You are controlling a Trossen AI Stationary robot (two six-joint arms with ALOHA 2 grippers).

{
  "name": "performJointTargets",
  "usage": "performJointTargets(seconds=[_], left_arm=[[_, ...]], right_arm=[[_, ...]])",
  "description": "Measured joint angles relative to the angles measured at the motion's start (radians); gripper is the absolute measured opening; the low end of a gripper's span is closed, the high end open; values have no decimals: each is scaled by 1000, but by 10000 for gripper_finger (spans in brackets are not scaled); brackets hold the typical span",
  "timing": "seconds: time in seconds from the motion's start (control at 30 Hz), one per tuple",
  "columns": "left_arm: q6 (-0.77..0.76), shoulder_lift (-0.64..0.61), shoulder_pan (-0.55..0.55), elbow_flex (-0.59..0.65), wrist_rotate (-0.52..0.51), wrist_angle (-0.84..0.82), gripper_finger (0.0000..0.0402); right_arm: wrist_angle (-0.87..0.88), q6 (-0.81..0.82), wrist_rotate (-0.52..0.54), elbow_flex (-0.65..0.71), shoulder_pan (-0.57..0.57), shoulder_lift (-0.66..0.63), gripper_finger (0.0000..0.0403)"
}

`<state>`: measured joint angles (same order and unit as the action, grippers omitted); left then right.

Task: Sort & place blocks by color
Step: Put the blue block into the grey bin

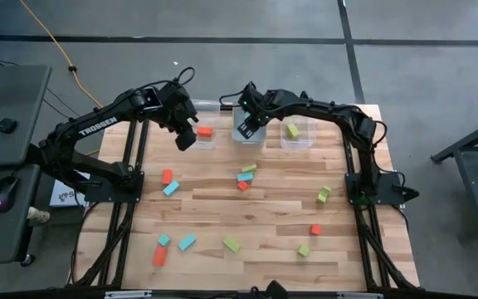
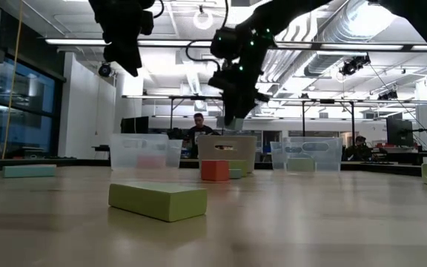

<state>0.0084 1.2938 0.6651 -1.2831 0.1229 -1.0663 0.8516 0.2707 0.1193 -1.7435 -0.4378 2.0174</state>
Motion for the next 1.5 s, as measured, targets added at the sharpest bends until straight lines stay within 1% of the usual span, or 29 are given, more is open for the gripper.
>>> performJointTargets(seconds=[0.2, 0.47, 0.83, 1.0, 1.3, 1.5], left_arm=[[-9, 0, 0, 0, -2, 19, 184], [-32, 0, 0, 0, -4, 21, 184], [-50, 0, 0, 0, -3, 21, 184], [-50, 0, 0, 0, -4, 21, 184], [-50, 0, 0, 0, -3, 21, 184], [-50, 0, 0, 0, -3, 20, 184]], right_arm=[[-101, 30, -72, 115, 0, 0, 111], [-174, 72, -87, 219, 0, 0, 111], [-188, 73, -86, 224, -1, 0, 113], [-191, 88, -75, 224, -1, 0, 138], [-221, 80, -89, 224, -1, 0, 147], [-232, 87, -105, 223, -1, 0, 173]])
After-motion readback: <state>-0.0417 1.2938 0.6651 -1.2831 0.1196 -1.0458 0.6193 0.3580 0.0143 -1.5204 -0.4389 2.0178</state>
